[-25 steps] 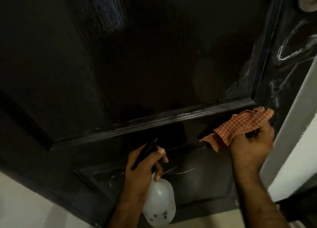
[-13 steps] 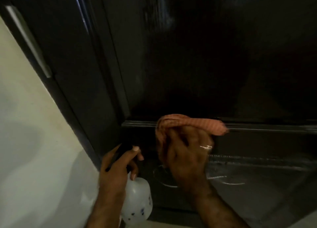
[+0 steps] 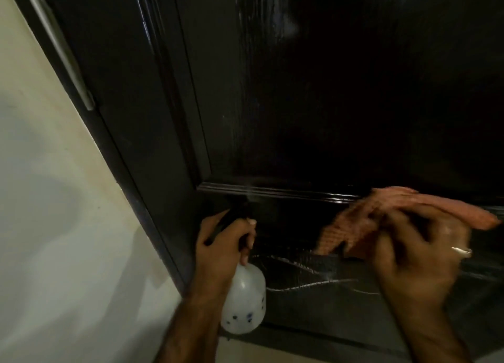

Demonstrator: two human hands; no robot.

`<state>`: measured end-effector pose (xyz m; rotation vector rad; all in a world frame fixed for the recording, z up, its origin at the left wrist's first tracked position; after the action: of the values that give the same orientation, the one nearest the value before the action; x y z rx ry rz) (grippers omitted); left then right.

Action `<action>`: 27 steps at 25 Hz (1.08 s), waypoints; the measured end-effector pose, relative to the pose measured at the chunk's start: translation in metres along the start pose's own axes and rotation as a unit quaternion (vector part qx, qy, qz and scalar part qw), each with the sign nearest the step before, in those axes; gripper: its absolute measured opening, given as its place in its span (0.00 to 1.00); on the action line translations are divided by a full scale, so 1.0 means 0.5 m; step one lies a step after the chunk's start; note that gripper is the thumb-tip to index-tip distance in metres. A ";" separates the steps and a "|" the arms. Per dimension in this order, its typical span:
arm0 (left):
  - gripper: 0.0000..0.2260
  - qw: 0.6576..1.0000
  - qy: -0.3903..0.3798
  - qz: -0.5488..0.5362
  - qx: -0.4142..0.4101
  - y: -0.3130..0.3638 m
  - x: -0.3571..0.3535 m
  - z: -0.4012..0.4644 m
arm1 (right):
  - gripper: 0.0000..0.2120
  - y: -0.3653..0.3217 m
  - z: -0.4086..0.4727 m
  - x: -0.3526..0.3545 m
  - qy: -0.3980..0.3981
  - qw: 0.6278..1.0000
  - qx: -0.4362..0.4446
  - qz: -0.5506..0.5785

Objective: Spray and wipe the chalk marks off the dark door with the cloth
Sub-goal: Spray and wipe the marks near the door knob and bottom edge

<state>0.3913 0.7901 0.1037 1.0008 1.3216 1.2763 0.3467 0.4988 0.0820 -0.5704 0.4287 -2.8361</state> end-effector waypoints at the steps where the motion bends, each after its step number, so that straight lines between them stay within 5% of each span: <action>1: 0.18 1.000 0.002 -0.004 0.006 0.001 -0.020 0.002 | 0.17 0.054 -0.006 0.018 0.010 0.999 -0.040 -0.021; 4: 0.06 0.999 -0.034 -0.007 -0.027 0.002 -0.059 -0.006 | 0.17 0.146 -0.012 0.040 0.054 0.990 -0.130 -0.026; 7: 0.07 0.999 0.001 -0.004 -0.033 -0.005 -0.024 -0.009 | 0.13 0.083 -0.011 0.001 0.084 0.985 -0.149 -0.020; 10: 0.11 0.999 0.036 0.011 -0.019 -0.004 0.054 -0.003 | 0.08 -0.080 -0.016 -0.078 0.034 0.998 -0.054 0.028; 14: 0.09 0.993 0.107 0.030 -0.024 0.011 0.157 0.001 | 0.18 -0.324 -0.068 -0.197 -0.051 0.986 0.157 0.012; 18: 0.06 0.987 0.145 0.045 -0.047 0.032 0.214 -0.008 | 0.21 -0.464 -0.049 -0.259 -0.117 0.979 0.155 0.061; 22: 0.06 0.993 0.101 0.044 -0.031 0.022 0.156 -0.015 | 0.19 -0.376 -0.028 -0.205 -0.134 0.967 0.190 0.105; 27: 0.08 0.998 -0.058 0.034 -0.003 0.008 -0.064 -0.045 | 0.16 -0.126 0.019 -0.043 -0.068 0.988 0.091 0.101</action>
<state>0.3737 0.7553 0.1096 1.1076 1.2029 1.2521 0.3603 0.5610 0.1030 -0.6382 0.1885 -2.5887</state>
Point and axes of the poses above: each hand's wrist, its own z-axis towards the middle knuckle, its own x-axis out of the back of the hand, y = z × x, the point moved 3 cm from there along z, towards the middle knuckle, and after that the axes turned 3 degrees about y, right-handed, at the moved point
